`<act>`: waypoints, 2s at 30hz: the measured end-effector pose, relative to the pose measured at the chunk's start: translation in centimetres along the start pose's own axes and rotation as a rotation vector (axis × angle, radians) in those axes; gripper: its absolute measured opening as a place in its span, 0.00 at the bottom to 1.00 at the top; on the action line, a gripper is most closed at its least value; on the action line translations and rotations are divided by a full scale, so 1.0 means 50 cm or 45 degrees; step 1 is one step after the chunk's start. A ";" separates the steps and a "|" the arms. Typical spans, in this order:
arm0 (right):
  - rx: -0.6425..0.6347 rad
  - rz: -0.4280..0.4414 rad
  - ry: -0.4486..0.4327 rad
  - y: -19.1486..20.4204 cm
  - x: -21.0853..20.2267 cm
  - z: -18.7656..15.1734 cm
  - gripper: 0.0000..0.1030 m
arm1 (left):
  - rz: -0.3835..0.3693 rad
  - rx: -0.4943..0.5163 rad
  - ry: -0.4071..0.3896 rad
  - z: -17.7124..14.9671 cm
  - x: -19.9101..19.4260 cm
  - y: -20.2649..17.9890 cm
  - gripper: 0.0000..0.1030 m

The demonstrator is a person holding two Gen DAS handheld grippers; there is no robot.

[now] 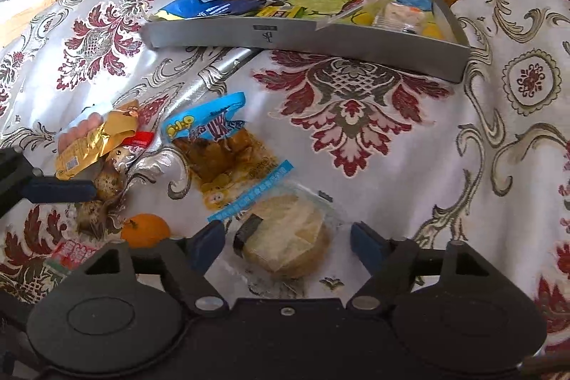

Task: Organize snacks
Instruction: 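Close the right tool on the clear pastry packet while the left tool grasps the orange, then carry the orange and pastry packet over the grey tray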

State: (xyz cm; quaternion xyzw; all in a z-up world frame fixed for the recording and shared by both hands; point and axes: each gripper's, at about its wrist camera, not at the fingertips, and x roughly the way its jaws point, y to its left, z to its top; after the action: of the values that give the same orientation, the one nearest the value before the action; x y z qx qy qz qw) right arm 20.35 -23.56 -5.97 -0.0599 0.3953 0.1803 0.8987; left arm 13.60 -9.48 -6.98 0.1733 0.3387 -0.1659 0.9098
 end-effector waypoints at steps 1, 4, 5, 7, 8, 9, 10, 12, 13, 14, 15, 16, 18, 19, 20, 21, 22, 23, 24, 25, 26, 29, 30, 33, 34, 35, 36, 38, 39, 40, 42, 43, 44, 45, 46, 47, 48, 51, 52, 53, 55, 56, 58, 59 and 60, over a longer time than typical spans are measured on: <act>0.007 -0.004 0.004 -0.003 -0.001 0.000 0.72 | -0.010 -0.011 0.005 0.001 0.002 0.001 0.79; 0.041 -0.015 0.008 -0.016 -0.002 0.003 0.71 | -0.032 -0.067 0.017 0.004 0.008 0.009 0.73; 0.052 -0.019 0.008 -0.020 -0.001 0.004 0.71 | -0.034 -0.086 0.015 0.005 0.009 0.011 0.71; 0.074 -0.017 0.010 -0.027 -0.001 0.005 0.71 | -0.054 -0.128 0.034 0.010 0.016 0.018 0.58; 0.079 -0.016 0.010 -0.027 -0.001 0.005 0.71 | -0.063 -0.155 0.048 0.012 0.020 0.021 0.56; 0.077 -0.017 0.011 -0.027 -0.001 0.004 0.71 | -0.070 -0.186 0.061 0.012 0.024 0.024 0.54; 0.073 -0.019 0.010 -0.026 -0.002 0.004 0.71 | -0.078 -0.219 0.069 0.012 0.028 0.029 0.52; 0.074 -0.015 0.011 -0.025 -0.003 0.004 0.69 | -0.094 -0.281 0.078 0.009 0.032 0.037 0.49; 0.076 -0.012 0.010 -0.025 -0.003 0.004 0.69 | -0.101 -0.313 0.083 0.009 0.035 0.042 0.46; 0.077 -0.010 0.010 -0.025 -0.004 0.004 0.69 | -0.106 -0.344 0.089 0.008 0.036 0.045 0.45; 0.078 -0.006 0.011 -0.025 -0.004 0.004 0.68 | -0.108 -0.376 0.093 0.006 0.038 0.048 0.44; 0.078 0.000 0.012 -0.024 -0.005 0.004 0.68 | -0.111 -0.407 0.095 0.005 0.039 0.052 0.43; 0.076 0.018 0.015 -0.022 -0.006 0.003 0.67 | -0.110 -0.462 0.102 0.001 0.042 0.057 0.40; 0.073 0.029 0.016 -0.021 -0.005 0.003 0.67 | -0.110 -0.487 0.102 -0.001 0.043 0.059 0.40; 0.070 0.036 0.017 -0.019 -0.006 0.002 0.66 | -0.111 -0.512 0.099 -0.004 0.042 0.061 0.40; 0.068 0.041 0.018 -0.018 -0.006 0.002 0.65 | -0.111 -0.529 0.098 -0.006 0.041 0.061 0.39; 0.067 0.043 0.019 -0.016 -0.007 0.002 0.64 | -0.111 -0.544 0.096 -0.007 0.040 0.062 0.38; 0.067 0.044 0.019 -0.016 -0.007 0.001 0.64 | -0.109 -0.562 0.095 -0.008 0.039 0.063 0.38; 0.068 0.044 0.019 -0.016 -0.007 0.001 0.62 | -0.107 -0.581 0.095 -0.009 0.038 0.064 0.38; 0.070 0.044 0.018 -0.016 -0.008 0.001 0.61 | -0.105 -0.597 0.095 -0.009 0.037 0.064 0.38; 0.067 0.042 0.017 -0.015 -0.008 0.001 0.61 | -0.102 -0.608 0.094 -0.010 0.036 0.065 0.37; 0.039 0.032 0.011 -0.009 -0.010 0.000 0.58 | -0.096 -0.614 0.090 -0.012 0.032 0.063 0.37; 0.028 0.029 0.009 -0.007 -0.011 -0.001 0.57 | -0.095 -0.613 0.090 -0.011 0.031 0.062 0.37; -0.009 0.020 0.000 -0.001 -0.013 -0.002 0.55 | -0.091 -0.612 0.084 -0.012 0.025 0.060 0.37; -0.020 0.018 -0.004 0.001 -0.015 -0.003 0.54 | -0.090 -0.612 0.083 -0.012 0.023 0.059 0.37; -0.029 0.016 -0.007 0.003 -0.016 -0.003 0.54 | -0.089 -0.611 0.080 -0.012 0.021 0.059 0.37; -0.036 0.015 -0.011 0.005 -0.017 -0.003 0.54 | -0.087 -0.610 0.077 -0.012 0.018 0.059 0.37; -0.055 0.012 -0.020 0.008 -0.022 -0.004 0.54 | -0.090 -0.606 0.071 -0.012 0.013 0.057 0.36; -0.065 0.009 -0.024 0.010 -0.023 -0.005 0.53 | -0.092 -0.604 0.071 -0.012 0.011 0.055 0.36; -0.078 0.004 -0.028 0.013 -0.025 -0.006 0.53 | -0.095 -0.600 0.069 -0.012 0.009 0.054 0.36; -0.102 -0.007 -0.035 0.017 -0.028 -0.007 0.53 | -0.099 -0.594 0.064 -0.013 0.003 0.051 0.36; -0.117 -0.015 -0.039 0.020 -0.030 -0.008 0.53 | -0.100 -0.590 0.059 -0.014 0.000 0.050 0.36; -0.133 -0.025 -0.043 0.023 -0.032 -0.009 0.53 | -0.101 -0.586 0.055 -0.013 -0.003 0.049 0.36; -0.155 -0.042 -0.048 0.026 -0.034 -0.010 0.53 | -0.102 -0.582 0.051 -0.013 -0.007 0.049 0.36; -0.184 -0.066 -0.056 0.030 -0.037 -0.011 0.53 | -0.104 -0.579 0.046 -0.013 -0.010 0.049 0.36; -0.202 -0.087 -0.065 0.031 -0.040 -0.012 0.53 | -0.106 -0.576 0.040 -0.012 -0.014 0.049 0.36; -0.211 -0.101 -0.073 0.030 -0.043 -0.012 0.53 | -0.106 -0.574 0.034 -0.011 -0.017 0.049 0.36; -0.220 -0.135 -0.103 0.028 -0.054 -0.011 0.53 | -0.104 -0.570 0.015 -0.007 -0.027 0.050 0.36; -0.224 -0.142 -0.118 0.028 -0.059 -0.011 0.53 | -0.104 -0.569 0.006 -0.005 -0.031 0.050 0.36; -0.228 -0.146 -0.136 0.029 -0.064 -0.011 0.53 | -0.104 -0.568 -0.001 -0.004 -0.032 0.051 0.36; -0.239 -0.148 -0.173 0.034 -0.075 -0.011 0.53 | -0.101 -0.569 -0.016 0.001 -0.037 0.052 0.36; -0.249 -0.147 -0.193 0.037 -0.079 -0.010 0.53 | -0.098 -0.572 -0.025 0.005 -0.038 0.053 0.36; -0.273 -0.153 -0.240 0.043 -0.088 -0.006 0.53 | -0.089 -0.578 -0.045 0.012 -0.041 0.056 0.36; -0.284 -0.159 -0.265 0.046 -0.091 -0.004 0.53 | -0.083 -0.582 -0.055 0.017 -0.042 0.058 0.36; -0.294 -0.168 -0.291 0.049 -0.095 -0.001 0.53 | -0.075 -0.585 -0.068 0.023 -0.042 0.060 0.36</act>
State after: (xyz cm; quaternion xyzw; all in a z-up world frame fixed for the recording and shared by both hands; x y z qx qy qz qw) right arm 16.44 -22.62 -2.42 -0.1677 0.2626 0.1709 0.9347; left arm 14.01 -6.91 -4.11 -0.0529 0.3485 -0.1155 0.9287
